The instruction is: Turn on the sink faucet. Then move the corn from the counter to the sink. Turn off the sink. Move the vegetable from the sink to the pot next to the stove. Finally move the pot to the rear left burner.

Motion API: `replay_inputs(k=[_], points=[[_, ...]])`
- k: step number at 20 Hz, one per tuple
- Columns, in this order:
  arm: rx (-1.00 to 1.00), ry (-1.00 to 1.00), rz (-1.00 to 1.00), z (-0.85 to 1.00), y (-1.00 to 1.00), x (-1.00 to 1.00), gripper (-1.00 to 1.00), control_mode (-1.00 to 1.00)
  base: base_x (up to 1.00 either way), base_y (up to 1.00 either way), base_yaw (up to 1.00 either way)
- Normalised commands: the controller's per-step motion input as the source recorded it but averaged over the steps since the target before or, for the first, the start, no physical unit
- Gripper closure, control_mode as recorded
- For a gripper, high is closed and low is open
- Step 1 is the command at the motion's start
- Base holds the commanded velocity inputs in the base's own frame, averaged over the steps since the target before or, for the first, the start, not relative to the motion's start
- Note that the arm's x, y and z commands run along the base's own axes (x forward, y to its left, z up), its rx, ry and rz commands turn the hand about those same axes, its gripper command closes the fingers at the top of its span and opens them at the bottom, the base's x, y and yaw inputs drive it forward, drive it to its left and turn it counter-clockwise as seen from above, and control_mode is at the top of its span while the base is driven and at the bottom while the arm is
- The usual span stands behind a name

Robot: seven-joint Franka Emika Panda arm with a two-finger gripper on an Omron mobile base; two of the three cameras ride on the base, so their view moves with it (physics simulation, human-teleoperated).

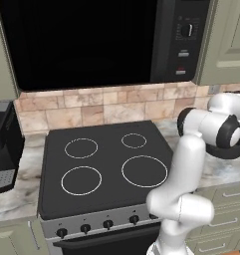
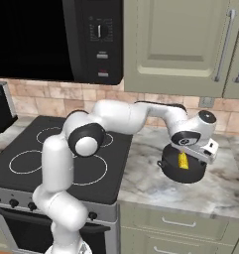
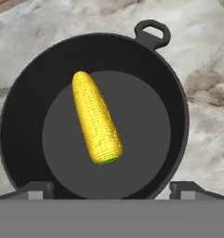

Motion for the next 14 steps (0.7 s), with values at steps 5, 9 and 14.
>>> replay_inputs(k=[5, 9, 14], points=[[0.0, 0.21, -0.31, -0.01, -0.15, -0.18, -1.0, -1.0, 0.0, 0.0, 0.0], [0.01, 0.19, -0.28, 0.0, -0.22, -0.19, -1.0, -1.0, 0.0, 0.0, 0.0], [0.01, 0.13, -0.22, 0.0, -0.18, -0.06, -1.0, -1.0, 0.0, 0.0, 0.0]])
